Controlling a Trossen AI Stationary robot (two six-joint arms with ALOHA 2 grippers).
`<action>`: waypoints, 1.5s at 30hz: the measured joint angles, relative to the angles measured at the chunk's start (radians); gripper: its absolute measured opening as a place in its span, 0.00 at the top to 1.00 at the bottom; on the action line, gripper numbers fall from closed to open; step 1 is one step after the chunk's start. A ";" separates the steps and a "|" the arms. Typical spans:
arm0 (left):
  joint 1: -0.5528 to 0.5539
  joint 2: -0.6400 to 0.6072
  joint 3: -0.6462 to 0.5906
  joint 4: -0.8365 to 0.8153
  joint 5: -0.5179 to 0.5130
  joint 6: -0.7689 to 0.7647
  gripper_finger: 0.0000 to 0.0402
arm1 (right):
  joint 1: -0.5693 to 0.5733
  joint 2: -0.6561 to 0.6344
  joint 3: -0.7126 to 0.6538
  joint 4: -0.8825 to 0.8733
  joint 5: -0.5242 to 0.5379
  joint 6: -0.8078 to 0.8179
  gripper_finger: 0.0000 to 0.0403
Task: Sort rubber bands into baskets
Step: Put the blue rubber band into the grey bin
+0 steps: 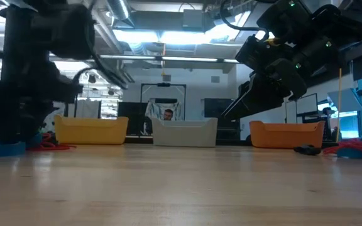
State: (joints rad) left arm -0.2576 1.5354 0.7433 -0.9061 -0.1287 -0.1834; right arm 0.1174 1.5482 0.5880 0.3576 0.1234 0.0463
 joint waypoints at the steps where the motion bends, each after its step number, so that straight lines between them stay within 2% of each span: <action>1: 0.003 0.011 0.000 0.004 -0.003 -0.005 0.67 | 0.000 0.000 0.000 0.000 0.000 0.000 0.46; 8: 0.011 0.030 0.006 0.017 0.000 -0.016 0.71 | 0.000 0.000 0.000 0.000 0.000 0.000 0.46; 18: 0.011 0.027 0.010 0.038 0.003 -0.015 0.98 | 0.000 0.000 0.000 0.000 0.000 0.000 0.46; 27: 0.017 0.028 0.125 0.031 -0.015 0.081 0.98 | 0.000 0.000 0.000 0.007 0.005 0.003 0.46; 35: 0.070 0.028 0.229 0.031 -0.052 0.157 0.98 | 0.000 0.000 0.000 0.007 -0.001 -0.001 0.46; 45: 0.173 -0.023 0.246 0.115 -0.052 0.295 0.98 | 0.000 0.000 0.000 0.009 0.016 -0.028 0.46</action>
State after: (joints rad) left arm -0.0846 1.5123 0.9897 -0.7915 -0.1810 0.1111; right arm 0.1177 1.5482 0.5877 0.3662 0.1393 0.0179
